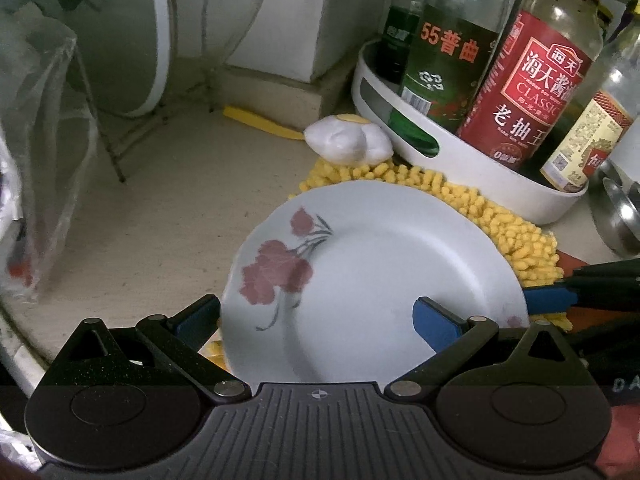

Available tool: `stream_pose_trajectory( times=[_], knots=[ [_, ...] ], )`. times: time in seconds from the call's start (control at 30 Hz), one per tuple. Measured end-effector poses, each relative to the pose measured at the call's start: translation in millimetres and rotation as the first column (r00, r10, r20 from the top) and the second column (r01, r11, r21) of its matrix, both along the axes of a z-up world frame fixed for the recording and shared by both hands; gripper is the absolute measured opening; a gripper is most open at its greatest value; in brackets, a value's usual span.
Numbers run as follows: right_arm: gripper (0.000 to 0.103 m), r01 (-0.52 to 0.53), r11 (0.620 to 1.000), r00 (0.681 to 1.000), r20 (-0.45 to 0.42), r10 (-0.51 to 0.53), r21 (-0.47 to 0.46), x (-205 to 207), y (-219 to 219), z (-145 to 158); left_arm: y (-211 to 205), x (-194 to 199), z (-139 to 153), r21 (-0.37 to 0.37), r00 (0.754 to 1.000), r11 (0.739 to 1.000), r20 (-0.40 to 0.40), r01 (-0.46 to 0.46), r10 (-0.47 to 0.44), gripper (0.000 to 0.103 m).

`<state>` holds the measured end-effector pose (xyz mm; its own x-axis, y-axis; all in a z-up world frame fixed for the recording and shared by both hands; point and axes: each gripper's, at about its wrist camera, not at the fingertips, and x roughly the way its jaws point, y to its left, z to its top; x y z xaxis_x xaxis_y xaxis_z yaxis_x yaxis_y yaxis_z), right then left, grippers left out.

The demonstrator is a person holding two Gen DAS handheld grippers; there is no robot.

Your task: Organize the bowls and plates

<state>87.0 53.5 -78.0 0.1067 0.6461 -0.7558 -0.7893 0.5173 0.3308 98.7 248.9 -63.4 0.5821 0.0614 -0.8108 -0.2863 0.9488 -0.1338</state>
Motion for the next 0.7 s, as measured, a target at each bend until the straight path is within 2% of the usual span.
stream_pose_trajectory(
  times=[0.17, 0.53, 0.7],
  knots=[
    [0.053, 0.029, 0.999, 0.998, -0.058, -0.028, 0.033, 8, -1, -3, -1, 3, 0, -0.012, 1.0, 1.0, -0.006, -0.004, 0.004, 0.103],
    [0.052, 0.047, 0.997, 0.994, -0.099, -0.04, 0.068, 8, -15, -1, -16, -5, 7, -0.013, 0.999, 1.0, -0.025, 0.023, -0.023, 0.102],
    [0.052, 0.062, 0.997, 0.993, -0.107, -0.056, 0.054, 3, -29, 7, -33, -21, 12, -0.072, 0.997, 0.995, -0.032, 0.07, -0.072, 0.102]
  ],
)
